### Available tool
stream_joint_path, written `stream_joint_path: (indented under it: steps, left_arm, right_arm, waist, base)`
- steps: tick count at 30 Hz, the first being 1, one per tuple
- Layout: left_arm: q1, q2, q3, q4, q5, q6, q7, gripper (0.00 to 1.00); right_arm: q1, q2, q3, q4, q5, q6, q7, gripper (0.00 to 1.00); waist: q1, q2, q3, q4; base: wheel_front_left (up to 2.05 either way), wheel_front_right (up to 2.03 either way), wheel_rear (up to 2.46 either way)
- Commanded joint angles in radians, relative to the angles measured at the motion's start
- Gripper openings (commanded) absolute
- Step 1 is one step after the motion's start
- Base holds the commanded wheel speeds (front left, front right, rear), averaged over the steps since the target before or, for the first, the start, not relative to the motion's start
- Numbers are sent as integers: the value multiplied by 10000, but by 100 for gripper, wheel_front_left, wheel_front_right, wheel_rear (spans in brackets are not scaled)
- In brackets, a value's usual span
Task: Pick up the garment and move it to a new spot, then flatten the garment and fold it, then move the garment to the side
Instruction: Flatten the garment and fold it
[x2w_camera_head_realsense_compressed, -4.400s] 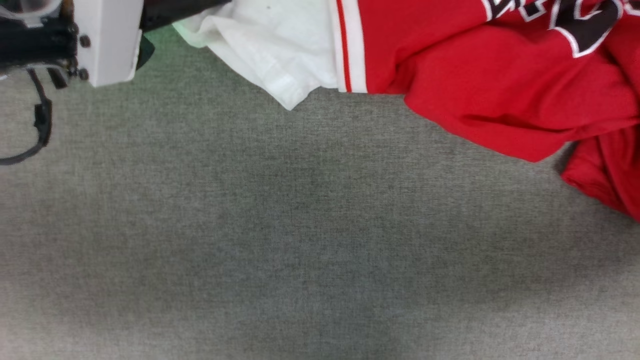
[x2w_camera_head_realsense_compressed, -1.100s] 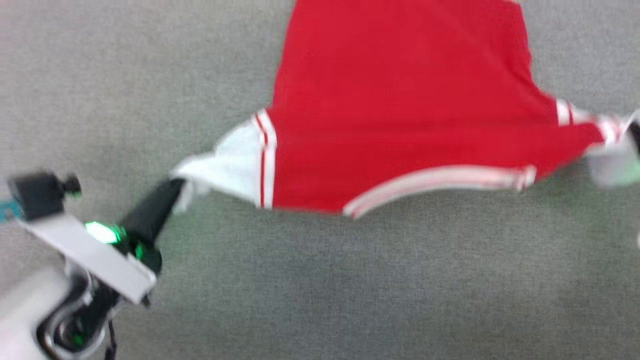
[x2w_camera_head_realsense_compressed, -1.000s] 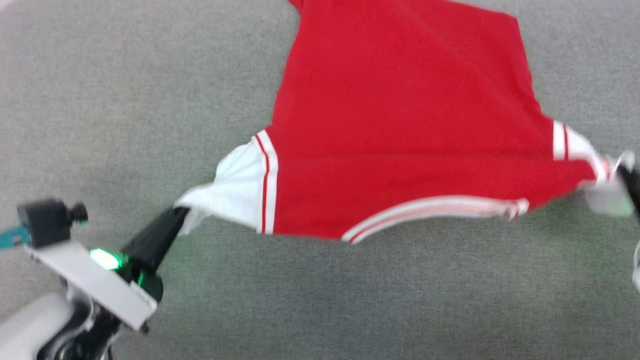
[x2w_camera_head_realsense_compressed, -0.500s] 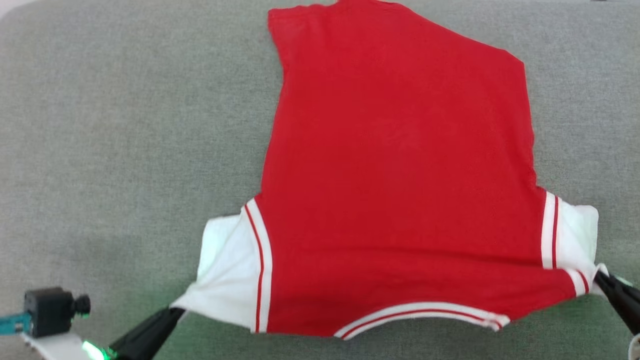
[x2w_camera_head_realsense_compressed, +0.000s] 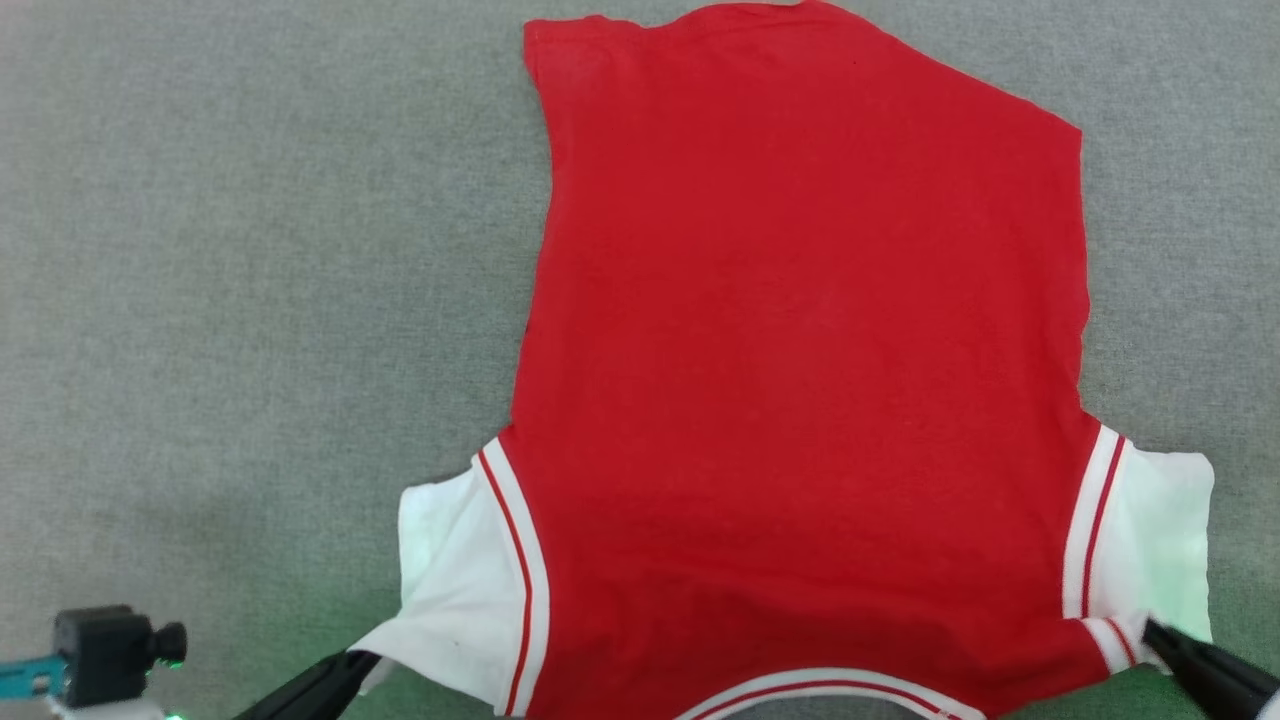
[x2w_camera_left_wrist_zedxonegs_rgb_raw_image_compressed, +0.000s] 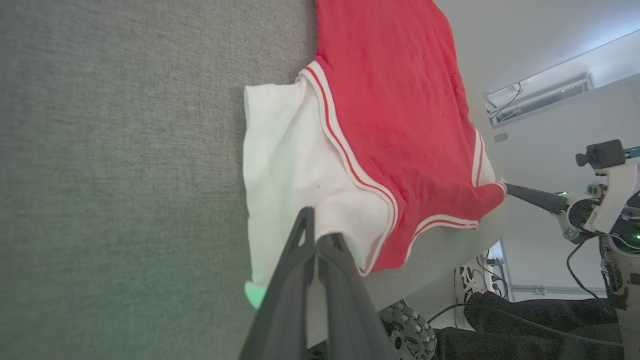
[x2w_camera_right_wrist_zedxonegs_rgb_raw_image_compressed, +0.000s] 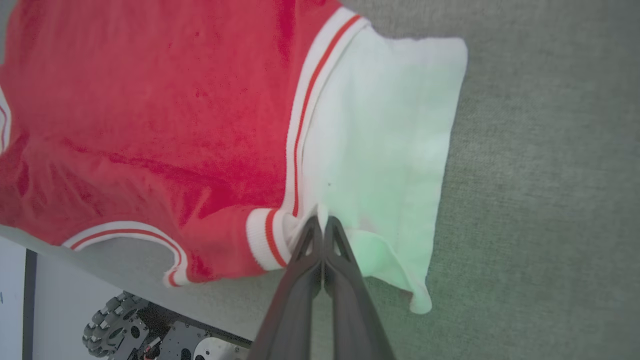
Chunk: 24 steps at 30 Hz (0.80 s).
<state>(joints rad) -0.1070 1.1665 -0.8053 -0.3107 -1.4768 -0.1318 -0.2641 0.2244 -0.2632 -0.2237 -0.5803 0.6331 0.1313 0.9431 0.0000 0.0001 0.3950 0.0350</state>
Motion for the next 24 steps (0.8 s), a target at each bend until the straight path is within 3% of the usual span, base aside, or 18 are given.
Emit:
stream_joint_path:
  steps: [1,11,19,23,24]
  left_arm:
    - [-297,-175,-99,235,137,23,135,0]
    - [-1156,-1343,-678,1364,19,22,462,0]
    - [-1695,-1812,-1268,2136,204,23,536,0]
    - [-1852,-1908,-1487,2296,137,23,463,0]
    - [-1873,-1907,-1536,2326,122,23,433,0]
  right_arm:
    - [-149,-96,377,369,-67,-11,-7,0]
    - [-462,-299,1818,2459,-451,-11,-780,0]
    - [-846,-519,2889,4421,-824,-49,-1668,0]
    - [-1083,-608,3161,4723,-902,-75,-2133,0]
    - [-1172,-620,3186,4711,-929,-77,-2288,5]
  waist:
    - [0,-1,34,-24]
    - [0,-1,249,4]
    - [0,-1,436,37]
    - [0,-1,434,0]
    - [0,-1,412,-33]
  base:
    - [0,0,0]
    - [0,0,0]
    - [0,0,0]
    - [0,0,0]
    - [0,0,0]
